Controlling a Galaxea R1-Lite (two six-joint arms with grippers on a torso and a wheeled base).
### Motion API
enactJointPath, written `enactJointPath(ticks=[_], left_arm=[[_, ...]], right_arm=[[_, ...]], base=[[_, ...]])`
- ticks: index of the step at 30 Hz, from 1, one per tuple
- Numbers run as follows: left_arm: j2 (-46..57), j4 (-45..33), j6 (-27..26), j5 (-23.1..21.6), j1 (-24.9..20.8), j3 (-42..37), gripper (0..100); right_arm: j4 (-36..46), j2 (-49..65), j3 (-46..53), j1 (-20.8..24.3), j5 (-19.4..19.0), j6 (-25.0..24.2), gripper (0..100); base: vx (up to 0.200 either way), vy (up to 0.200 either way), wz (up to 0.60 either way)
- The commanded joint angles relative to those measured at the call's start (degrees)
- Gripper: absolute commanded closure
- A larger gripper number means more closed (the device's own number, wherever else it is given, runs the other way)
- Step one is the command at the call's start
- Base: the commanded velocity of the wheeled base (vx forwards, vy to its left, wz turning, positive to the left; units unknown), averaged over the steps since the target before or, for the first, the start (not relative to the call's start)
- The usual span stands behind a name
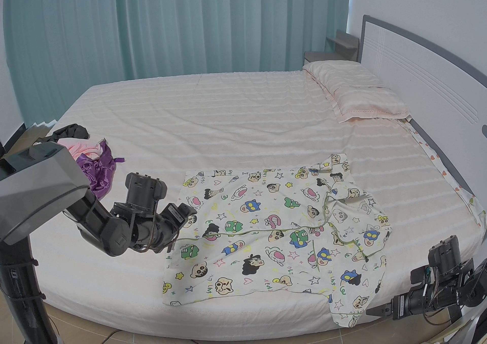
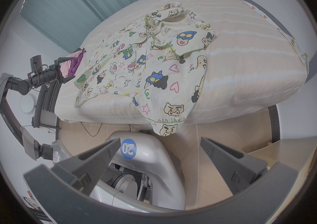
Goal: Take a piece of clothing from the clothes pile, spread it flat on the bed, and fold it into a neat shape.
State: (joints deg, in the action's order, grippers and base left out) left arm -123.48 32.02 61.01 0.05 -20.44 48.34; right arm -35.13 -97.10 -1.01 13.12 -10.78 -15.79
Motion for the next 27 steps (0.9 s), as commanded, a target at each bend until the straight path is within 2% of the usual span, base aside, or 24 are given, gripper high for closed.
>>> enactJointPath(ticks=[1,10,16,27], left_arm=[[-3.79,0.06,0.07,0.48,-3.46,0.53,0],[-4.58,-0.12,-0.46,3.38,-8.82,-2.9,0],[-5.37,-0.38,-1.42,7.69,-11.2,-3.86,0],[-1.5,-0.12,-0.98,8.21,-12.16,-7.03,0]], right_arm=[[-0.02,0.24,0.92,0.24,-0.03,-0.03,0],[-0.02,0.42,0.92,0.68,-0.03,-0.12,0],[-0.02,0.68,0.92,0.77,-0.03,-0.12,0],[-0.02,0.68,0.92,0.68,-0.03,-0.12,0]], base=[[0.0,0.0,0.0],[0.0,0.0,0.0],[0.0,0.0,0.0],[0.0,0.0,0.0]])
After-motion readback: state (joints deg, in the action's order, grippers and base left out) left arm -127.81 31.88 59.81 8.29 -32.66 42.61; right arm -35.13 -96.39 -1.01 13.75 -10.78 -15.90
